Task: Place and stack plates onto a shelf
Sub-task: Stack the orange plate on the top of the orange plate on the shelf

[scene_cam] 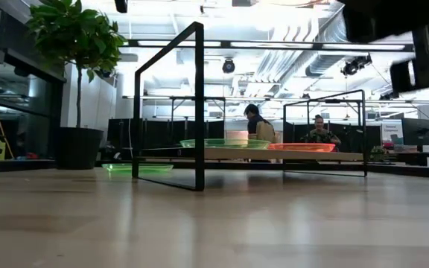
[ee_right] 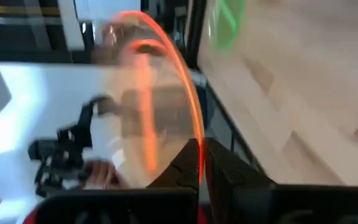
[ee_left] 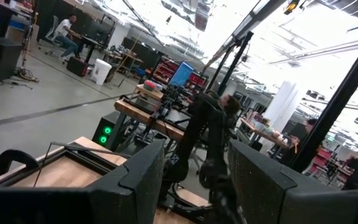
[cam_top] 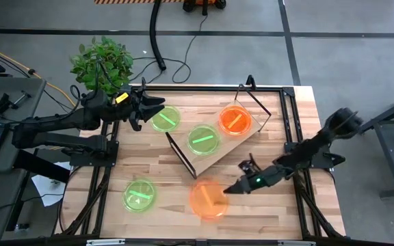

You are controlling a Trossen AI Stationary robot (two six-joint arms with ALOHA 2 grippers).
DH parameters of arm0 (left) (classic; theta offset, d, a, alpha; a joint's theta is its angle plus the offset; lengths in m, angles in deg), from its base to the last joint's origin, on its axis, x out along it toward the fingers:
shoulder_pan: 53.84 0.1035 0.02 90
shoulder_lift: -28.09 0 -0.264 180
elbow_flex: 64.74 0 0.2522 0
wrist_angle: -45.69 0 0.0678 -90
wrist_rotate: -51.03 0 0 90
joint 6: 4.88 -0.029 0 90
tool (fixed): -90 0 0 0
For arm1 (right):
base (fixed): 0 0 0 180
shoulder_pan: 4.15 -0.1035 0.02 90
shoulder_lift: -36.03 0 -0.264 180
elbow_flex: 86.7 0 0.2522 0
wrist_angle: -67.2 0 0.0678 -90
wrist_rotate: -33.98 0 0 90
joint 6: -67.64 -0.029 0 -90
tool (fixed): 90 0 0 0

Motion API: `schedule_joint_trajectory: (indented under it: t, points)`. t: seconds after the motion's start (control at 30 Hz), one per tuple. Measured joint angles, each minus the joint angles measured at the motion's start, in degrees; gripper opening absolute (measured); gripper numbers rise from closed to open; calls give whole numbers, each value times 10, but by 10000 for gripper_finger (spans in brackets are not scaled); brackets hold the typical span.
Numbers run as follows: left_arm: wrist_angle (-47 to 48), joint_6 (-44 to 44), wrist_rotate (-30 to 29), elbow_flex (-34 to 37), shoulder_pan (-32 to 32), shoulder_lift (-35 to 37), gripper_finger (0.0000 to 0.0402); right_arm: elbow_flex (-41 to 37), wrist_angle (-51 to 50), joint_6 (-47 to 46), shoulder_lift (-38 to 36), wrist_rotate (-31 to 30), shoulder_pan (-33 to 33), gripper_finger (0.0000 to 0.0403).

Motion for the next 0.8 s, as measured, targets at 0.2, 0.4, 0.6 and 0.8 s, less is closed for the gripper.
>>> schedule_joint_trajectory:
  t: [0.2, 0.4, 0.6, 0.8]
  points:
    - [0, 0, -2, 0, 0, 0, 170, -2, -188, 17, -153, -204, 13, 0]
    - [0, 0, -2, 0, 0, 0, 170, -2, -391, -72, -232, -415, 84, 0]
    - [0, 0, -2, 0, 0, 0, 170, -2, -457, -179, -191, -435, 184, 0]
    - [0, 0, -2, 0, 0, 0, 170, 39, -573, -248, -131, -387, 237, 0]
